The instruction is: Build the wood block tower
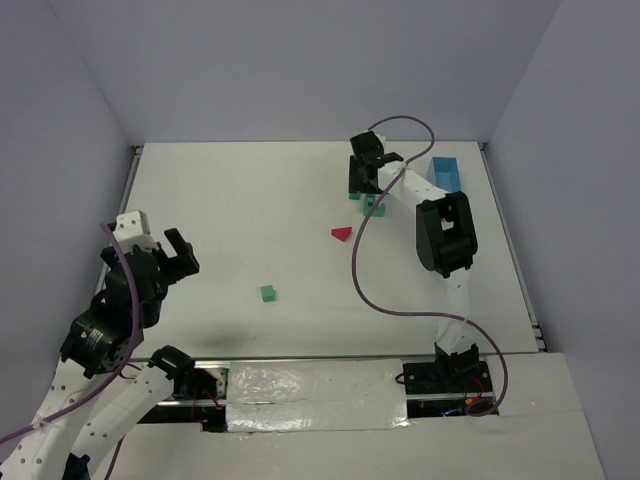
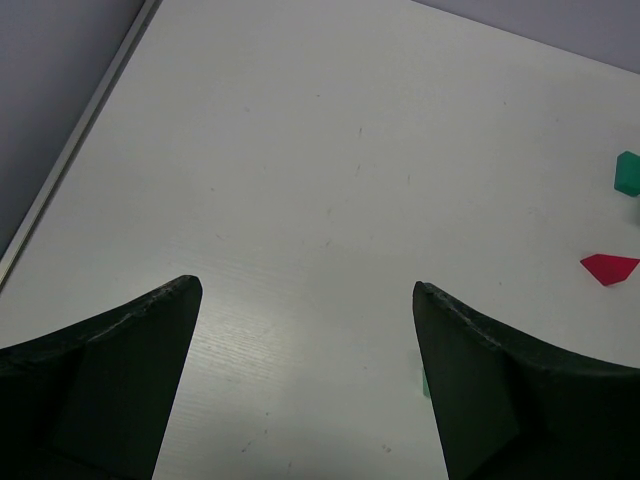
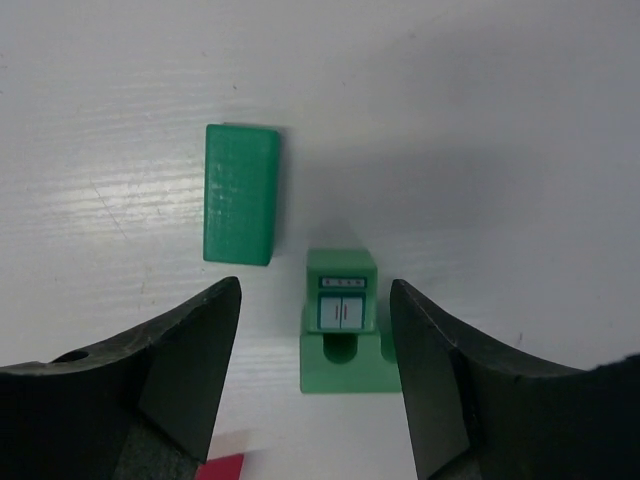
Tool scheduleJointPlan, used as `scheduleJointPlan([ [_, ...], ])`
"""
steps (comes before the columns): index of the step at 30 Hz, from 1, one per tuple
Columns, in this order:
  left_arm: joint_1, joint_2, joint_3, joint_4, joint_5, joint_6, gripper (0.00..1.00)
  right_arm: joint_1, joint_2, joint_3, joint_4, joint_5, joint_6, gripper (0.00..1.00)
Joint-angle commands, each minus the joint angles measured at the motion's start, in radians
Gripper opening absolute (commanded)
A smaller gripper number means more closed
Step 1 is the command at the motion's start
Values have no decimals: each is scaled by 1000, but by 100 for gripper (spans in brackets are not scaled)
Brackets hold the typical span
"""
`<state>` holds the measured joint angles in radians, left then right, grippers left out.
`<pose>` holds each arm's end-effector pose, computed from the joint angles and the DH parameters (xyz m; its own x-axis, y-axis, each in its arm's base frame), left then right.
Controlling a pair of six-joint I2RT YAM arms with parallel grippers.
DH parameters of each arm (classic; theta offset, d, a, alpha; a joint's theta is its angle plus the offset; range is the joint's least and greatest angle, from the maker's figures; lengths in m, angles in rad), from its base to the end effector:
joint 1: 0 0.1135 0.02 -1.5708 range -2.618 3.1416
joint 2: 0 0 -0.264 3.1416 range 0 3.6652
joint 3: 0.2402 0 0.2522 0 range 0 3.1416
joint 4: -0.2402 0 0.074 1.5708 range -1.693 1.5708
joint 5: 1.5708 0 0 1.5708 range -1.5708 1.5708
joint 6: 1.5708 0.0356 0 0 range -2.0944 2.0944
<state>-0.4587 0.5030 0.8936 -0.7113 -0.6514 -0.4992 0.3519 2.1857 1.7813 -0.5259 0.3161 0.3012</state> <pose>0.0898 -0.0203 0.3573 -0.1697 -0.3408 -0.9247 -0.2791 0.9165 -0.2865 0.4596 0.1570 0.2015 -0.7642 0.0198 -0.6446 0.0770 0.9952 -0.0607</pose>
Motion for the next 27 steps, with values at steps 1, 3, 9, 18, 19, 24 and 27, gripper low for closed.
scheduleJointPlan([
  [1, 5, 12, -5, 42, 6, 16, 100, -13, 52, 98, -16, -48, -43, 68],
  [3, 3, 15, -4, 44, 4, 17, 99, -16, 86, 124, -40, -37, -43, 68],
  [9, 3, 17, -5, 49, 10, 21, 99, -25, 103, 136, -48, -22, -47, 62],
  [18, 3, 23, -7, 46, 13, 21, 100, -37, 56, 70, -11, -41, -43, 42],
  [19, 3, 23, -7, 47, 13, 21, 99, -37, 46, 54, -8, -41, -42, 42],
  [24, 5, 25, -5, 49, 16, 22, 100, -37, -20, 9, 24, -54, -43, 39],
  [27, 5, 28, -7, 49, 18, 22, 99, -37, -72, -11, 47, -69, -39, 38],
])
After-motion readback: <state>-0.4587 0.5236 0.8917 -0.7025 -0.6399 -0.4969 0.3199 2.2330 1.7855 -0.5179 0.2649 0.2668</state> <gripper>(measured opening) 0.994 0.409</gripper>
